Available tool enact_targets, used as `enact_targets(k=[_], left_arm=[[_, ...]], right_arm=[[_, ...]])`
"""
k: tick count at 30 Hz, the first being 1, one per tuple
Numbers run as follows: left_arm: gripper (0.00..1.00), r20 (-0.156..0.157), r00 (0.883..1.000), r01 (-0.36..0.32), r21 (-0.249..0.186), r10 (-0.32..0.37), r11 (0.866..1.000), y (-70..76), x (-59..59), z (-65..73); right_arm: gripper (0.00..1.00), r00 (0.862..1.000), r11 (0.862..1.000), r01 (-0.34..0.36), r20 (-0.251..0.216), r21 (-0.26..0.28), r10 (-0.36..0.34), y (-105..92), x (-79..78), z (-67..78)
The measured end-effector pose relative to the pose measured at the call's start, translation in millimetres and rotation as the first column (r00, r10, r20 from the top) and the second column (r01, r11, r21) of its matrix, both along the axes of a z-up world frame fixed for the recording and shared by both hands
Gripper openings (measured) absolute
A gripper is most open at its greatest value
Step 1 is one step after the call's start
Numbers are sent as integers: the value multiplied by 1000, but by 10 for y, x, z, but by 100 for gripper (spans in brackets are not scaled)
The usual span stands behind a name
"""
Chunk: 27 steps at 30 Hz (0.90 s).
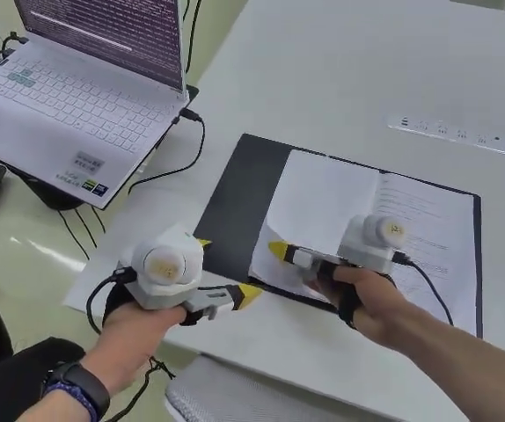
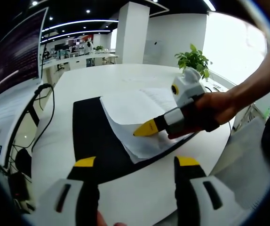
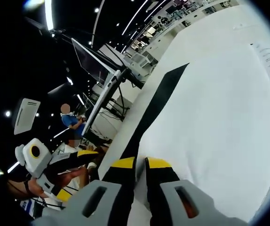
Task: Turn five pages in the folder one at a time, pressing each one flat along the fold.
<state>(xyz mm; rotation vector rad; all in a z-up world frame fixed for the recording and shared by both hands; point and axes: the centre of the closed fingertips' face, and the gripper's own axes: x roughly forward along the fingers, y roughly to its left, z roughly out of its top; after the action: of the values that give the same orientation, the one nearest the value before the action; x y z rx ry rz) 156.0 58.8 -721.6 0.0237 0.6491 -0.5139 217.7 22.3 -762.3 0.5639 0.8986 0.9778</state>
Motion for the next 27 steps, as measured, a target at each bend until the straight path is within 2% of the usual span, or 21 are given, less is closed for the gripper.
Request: enact_targets(k=[8,12,13,15,23,24,27], left_arm=[[64,-6,1000,-12,1,12,1000,43,32,-7],[64,-9,1000,-11,-9,11,1000,23,34,-15],[64,-7,1000,-10,-13,10,1000,17,35,-14],[63,-6,1000,-8,-8,8,1000,11,40,-28],[61,-7,1000,3,-14,-3,1000,-43,78,-40],[60,-6,1000,3,-17,-4,1000,-53,85,-34],[55,0,1000,0,-21,0,1000,-74,129,-36]], right_arm=[[10,999,1000,12,-31,-15,-13,2,7,-99],[19,997,1000,1,-74,-28,-3,16,-47,-167],[22,998,1000,-1,-66,-30,-1,17,-53,-172],[22,999,1000,1,-44,-26,-2,14,-67,-141],[37,999,999,-23,-36,34,24,49,-101,-27],[39,999,999,-17,-36,47,19,34,-102,15],[42,1000,997,21,3,81,-21,-43,-70,151]])
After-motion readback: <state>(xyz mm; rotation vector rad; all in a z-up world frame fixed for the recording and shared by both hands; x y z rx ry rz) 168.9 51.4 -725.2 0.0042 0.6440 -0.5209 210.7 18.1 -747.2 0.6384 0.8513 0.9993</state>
